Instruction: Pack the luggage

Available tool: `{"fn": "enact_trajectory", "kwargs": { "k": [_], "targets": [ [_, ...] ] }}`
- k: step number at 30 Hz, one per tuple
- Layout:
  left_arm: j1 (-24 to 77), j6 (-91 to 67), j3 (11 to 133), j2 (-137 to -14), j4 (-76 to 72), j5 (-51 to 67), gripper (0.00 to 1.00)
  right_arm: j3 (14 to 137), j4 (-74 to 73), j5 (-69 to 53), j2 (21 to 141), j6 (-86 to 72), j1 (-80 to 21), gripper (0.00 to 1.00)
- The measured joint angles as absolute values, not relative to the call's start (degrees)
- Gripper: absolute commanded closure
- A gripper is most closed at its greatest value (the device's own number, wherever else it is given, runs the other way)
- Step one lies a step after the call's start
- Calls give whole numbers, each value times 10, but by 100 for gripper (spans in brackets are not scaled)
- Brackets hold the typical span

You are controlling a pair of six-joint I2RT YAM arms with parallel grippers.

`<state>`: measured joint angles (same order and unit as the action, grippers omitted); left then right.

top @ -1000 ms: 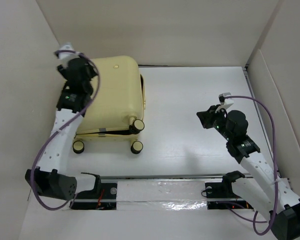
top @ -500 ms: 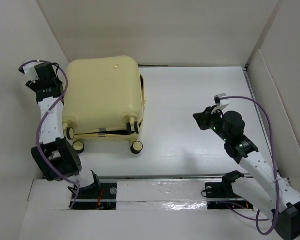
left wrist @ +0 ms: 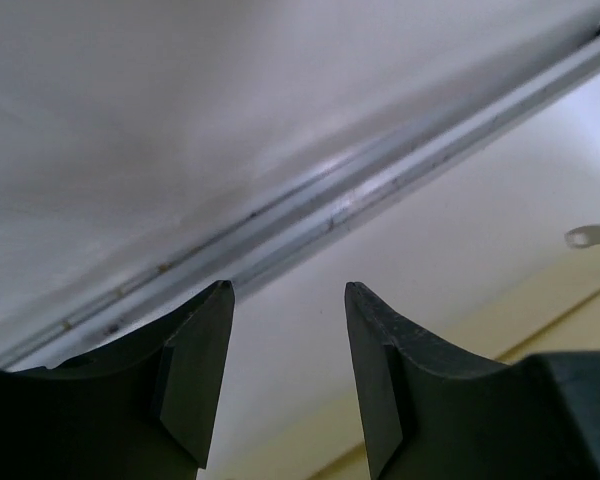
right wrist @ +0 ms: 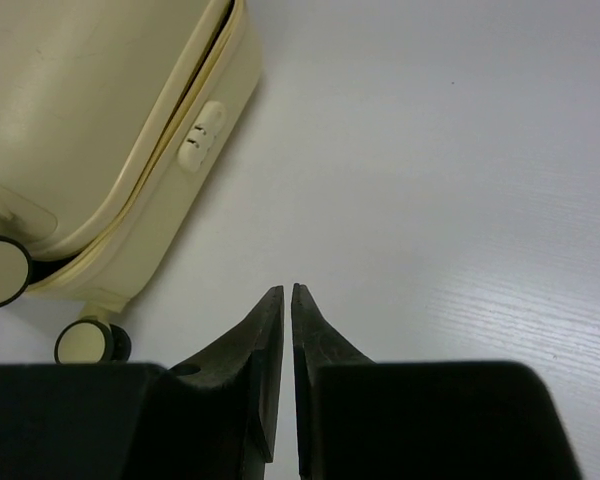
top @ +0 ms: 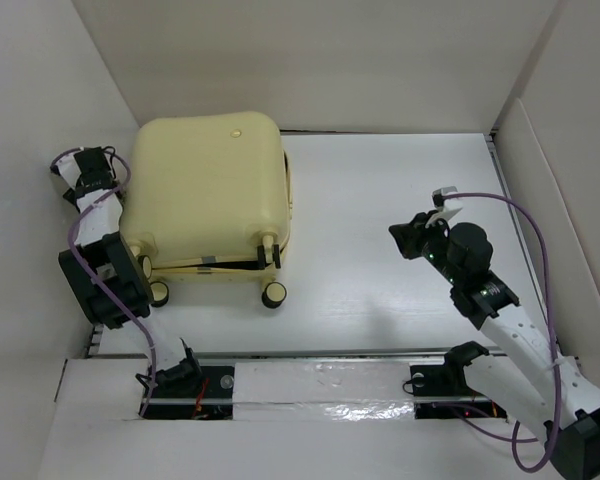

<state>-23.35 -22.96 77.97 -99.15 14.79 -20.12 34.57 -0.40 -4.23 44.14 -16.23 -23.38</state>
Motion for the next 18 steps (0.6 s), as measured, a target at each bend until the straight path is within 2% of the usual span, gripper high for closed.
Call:
{"fn": "enact_trajectory", "kwargs": {
  "k": [6,13,18],
  "targets": [
    [-221,-288,663,-983,65,-126,54,347,-12,-8,422,-163,-237,82],
    [-195,-392,467,-839,-38,-10,54,347,-23,56,421,-165,-236,75],
    [-147,-441,362,-722,-73,33,55,357,-30,89,471,-166,-233,57]
  ]
}}
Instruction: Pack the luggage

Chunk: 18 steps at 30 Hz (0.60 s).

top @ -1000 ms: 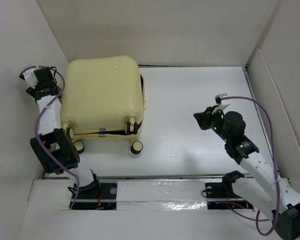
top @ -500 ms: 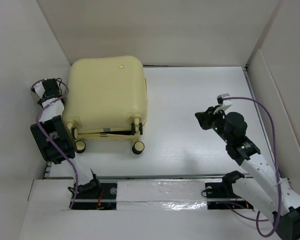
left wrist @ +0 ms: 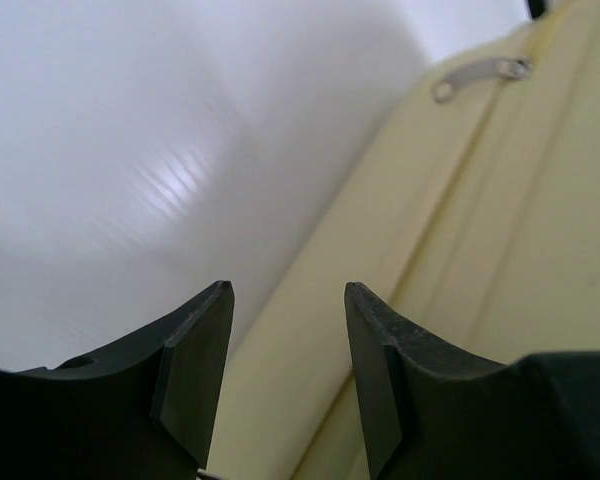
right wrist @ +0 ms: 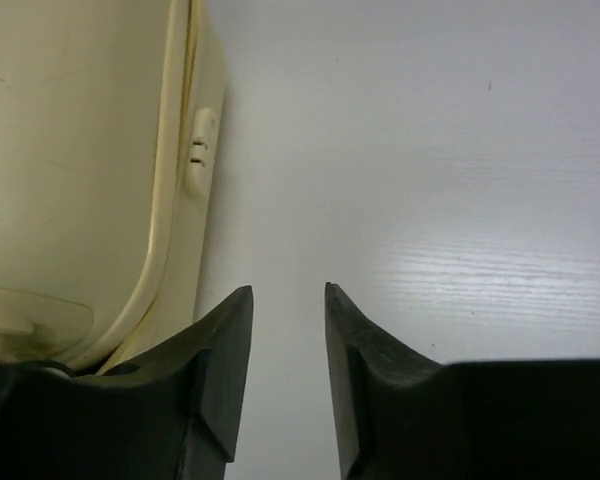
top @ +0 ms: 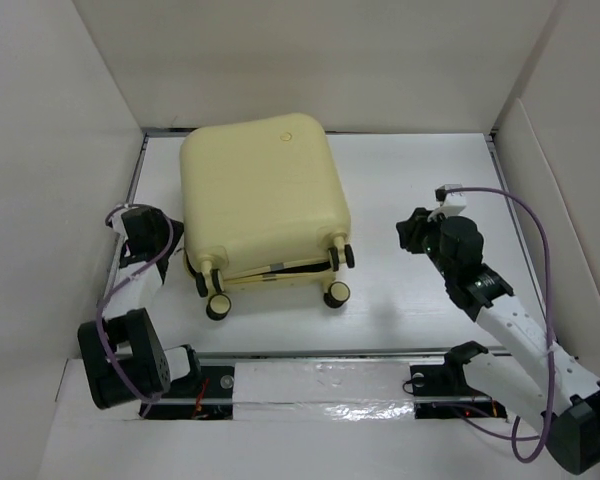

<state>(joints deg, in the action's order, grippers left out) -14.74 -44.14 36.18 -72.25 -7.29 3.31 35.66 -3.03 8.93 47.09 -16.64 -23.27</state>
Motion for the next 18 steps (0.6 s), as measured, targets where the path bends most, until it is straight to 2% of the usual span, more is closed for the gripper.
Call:
{"fn": "enact_trajectory", "kwargs": {
  "k": [4,9,15,18],
  "targets": [
    [-96,-471,305,-653,-112,22,58,412,-44,118,568,-167,-227,51],
    [-4,-488,248,-597,-151,-41,64,539,-45,122,747,-163,-204,49],
    [92,-488,197,-565,-219,-101,82,720,-61,120,967,-144,-186,49],
    [130,-486,172,-553,-260,-135,93,812,-78,81,1064,-132,-178,50]
  ]
}}
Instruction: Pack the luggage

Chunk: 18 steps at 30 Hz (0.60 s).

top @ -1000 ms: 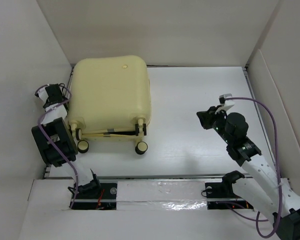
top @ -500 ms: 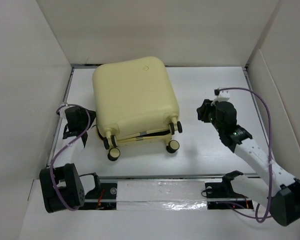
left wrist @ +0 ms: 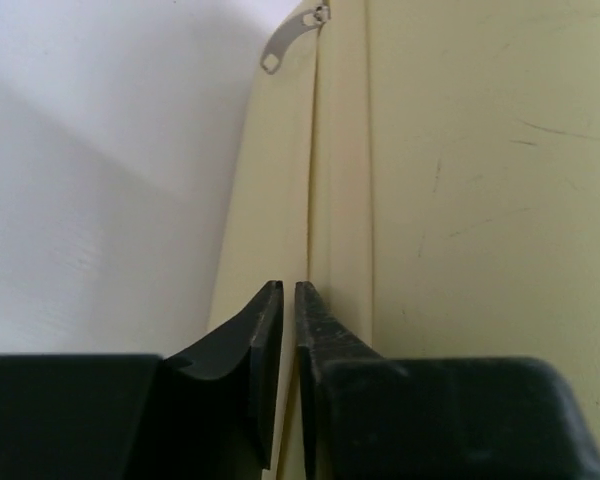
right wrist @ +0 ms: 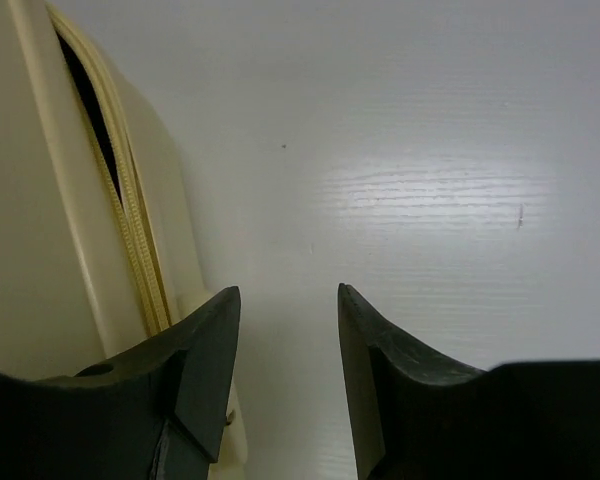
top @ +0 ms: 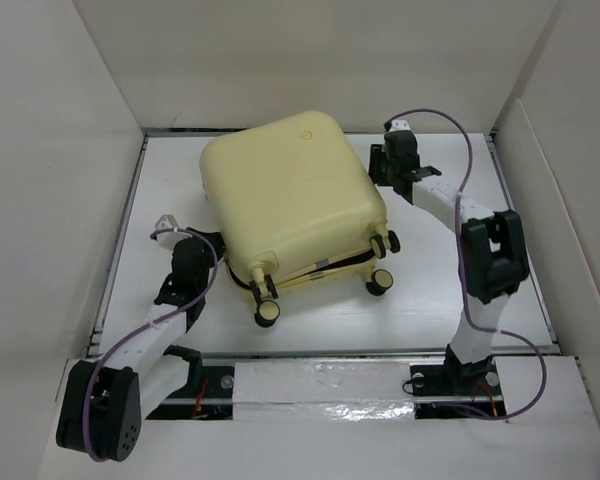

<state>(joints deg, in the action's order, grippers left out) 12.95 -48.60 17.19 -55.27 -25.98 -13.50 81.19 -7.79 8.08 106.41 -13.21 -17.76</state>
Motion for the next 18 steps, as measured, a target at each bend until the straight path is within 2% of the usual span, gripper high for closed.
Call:
{"fn": "enact_trajectory", "kwargs": {
  "k": [3,10,13,14,16,18],
  "targets": [
    [171,-478,159,-544,-274,-177,99,921,-130,42,1158,-108,-176,50],
    [350,-448,140,-522,-262,-337,100,1241,-218,2,1344,-72,-192,49],
    [442,-453,135,-518,-255,-403,95,1400,-241,-26,1419,-79,-196,33],
    [476,-456,134,-519,-253,-422,93,1430,-240,-34,1430,-86,-196,23],
    [533,-464,132,-523,-250,-436,85,1436,-219,-40,1421,-102,-196,17],
    [576,-470,132,-543,-256,-422,84,1388,-182,-46,1380,-125,-196,7]
  ]
}}
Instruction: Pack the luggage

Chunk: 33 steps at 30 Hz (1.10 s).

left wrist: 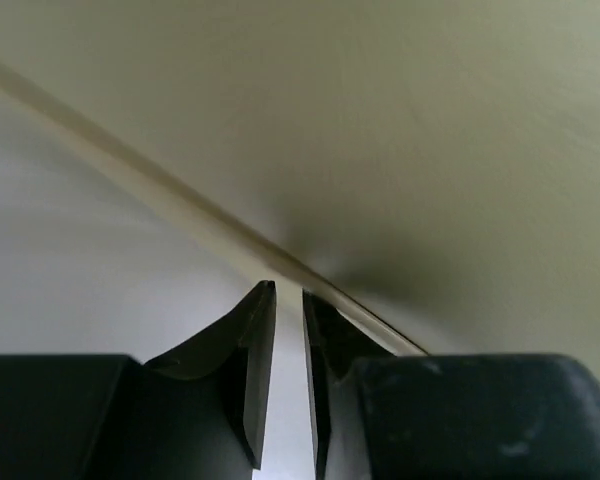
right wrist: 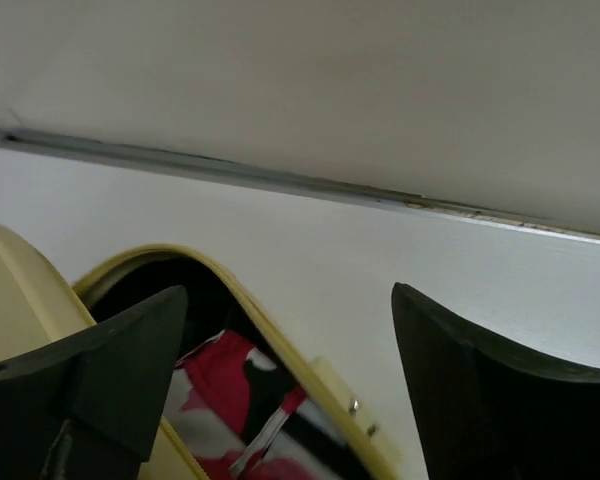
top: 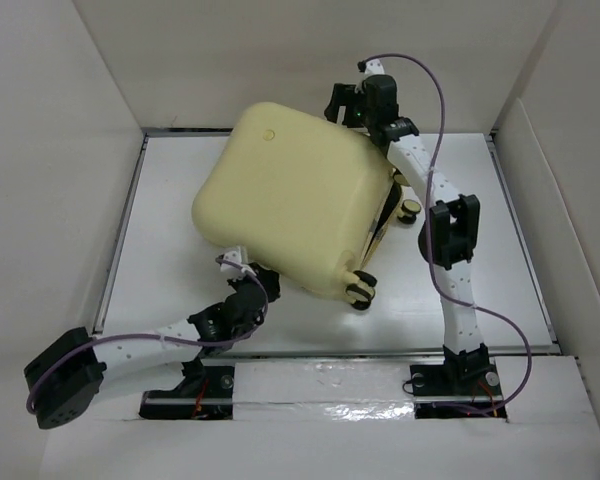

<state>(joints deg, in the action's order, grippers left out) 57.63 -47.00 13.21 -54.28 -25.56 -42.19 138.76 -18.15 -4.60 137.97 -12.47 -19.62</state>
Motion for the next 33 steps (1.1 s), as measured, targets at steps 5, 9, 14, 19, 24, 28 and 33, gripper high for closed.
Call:
{"fn": "enact_trajectory", "kwargs": {
  "k": [5,9,14,19,24,28,33],
  "targets": [
    [617,-460,167,-645,-266,-340,69,1251,-158,-105,1210,-159,-202,0],
    [620,-436,205,-666,-256,-295,50,1174,-146,-112,1060,-144,-213,0],
    [605,-418,215,-626,-222,-257,55,1066,-108,-98,914,-118,-170,81],
    [614,-394,228,-519,-185,-291,61,736,-19,-38,727,-129,-151,100],
    [557,-362,312,-467,-220,-328,55,474,-8,12,594,-166,-152,100],
    [396,-375,389,-512,-278,-291,47,409,-8,35,580,-182,-149,99],
    [174,-441,413,-604,-307,-181,43,413,25,31,661,-188,-149,98]
  ]
}}
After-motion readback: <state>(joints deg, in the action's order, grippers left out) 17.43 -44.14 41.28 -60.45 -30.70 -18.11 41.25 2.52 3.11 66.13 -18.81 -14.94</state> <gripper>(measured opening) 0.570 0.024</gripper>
